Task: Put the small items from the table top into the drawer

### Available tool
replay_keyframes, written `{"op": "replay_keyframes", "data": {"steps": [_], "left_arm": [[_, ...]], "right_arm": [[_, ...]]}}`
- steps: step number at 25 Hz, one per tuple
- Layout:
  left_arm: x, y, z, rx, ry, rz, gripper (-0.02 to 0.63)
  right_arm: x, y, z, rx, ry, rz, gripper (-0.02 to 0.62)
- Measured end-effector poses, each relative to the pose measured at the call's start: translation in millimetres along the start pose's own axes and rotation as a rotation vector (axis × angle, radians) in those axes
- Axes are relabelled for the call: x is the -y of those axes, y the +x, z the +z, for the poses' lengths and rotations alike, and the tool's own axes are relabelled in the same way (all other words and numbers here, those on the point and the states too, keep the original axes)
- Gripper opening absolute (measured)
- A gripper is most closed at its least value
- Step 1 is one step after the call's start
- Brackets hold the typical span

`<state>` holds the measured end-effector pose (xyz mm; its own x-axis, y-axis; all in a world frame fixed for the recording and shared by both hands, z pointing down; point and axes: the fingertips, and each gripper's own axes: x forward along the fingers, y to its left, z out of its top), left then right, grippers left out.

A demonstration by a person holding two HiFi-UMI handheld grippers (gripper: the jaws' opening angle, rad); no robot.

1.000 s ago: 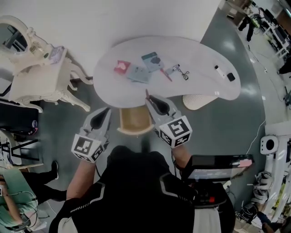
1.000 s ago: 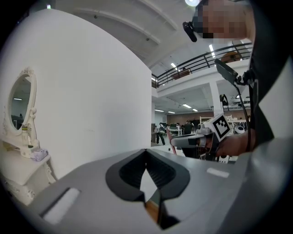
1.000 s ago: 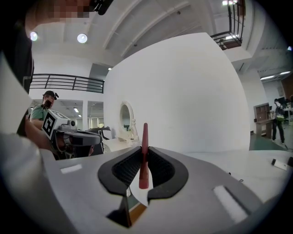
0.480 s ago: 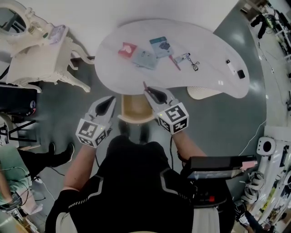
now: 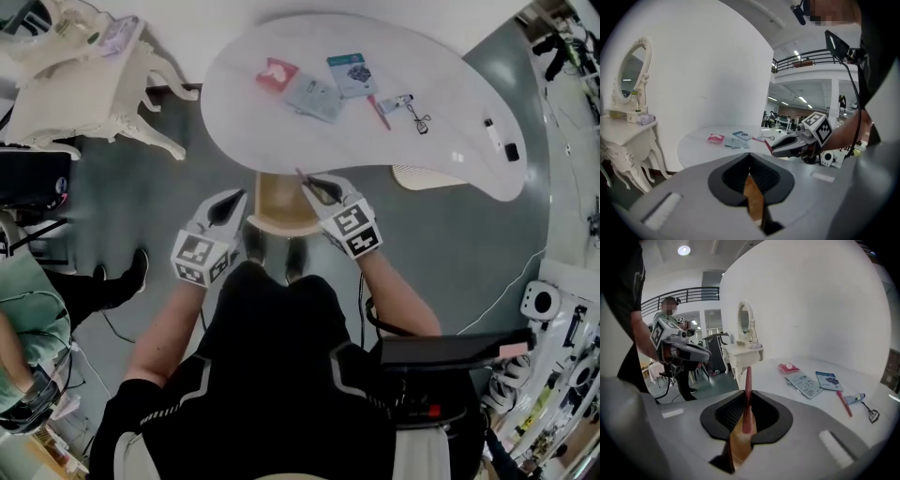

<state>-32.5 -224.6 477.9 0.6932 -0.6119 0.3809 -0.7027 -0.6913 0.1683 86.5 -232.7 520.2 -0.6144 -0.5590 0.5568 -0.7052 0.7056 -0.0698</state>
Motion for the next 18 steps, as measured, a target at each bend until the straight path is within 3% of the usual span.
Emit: {"op": "replay_keyframes", "data": {"steps": [5, 11, 18], "left_arm": [[-1, 8, -26, -0.059, 0.005, -0.049, 0.0], [-7, 19, -59, -0.116, -0.003, -0.048, 0.0], [-18, 22, -89, -0.159, -0.031, -0.018, 0.0]], "right_arm": [[-9, 19, -23, -0.079, -0.053, 0.047, 0.051], [-24, 41, -59, -0.205, -0.134, 0.129, 0.049], [-26, 61, -95, -0.347, -0.177, 0.146, 0.05]]}}
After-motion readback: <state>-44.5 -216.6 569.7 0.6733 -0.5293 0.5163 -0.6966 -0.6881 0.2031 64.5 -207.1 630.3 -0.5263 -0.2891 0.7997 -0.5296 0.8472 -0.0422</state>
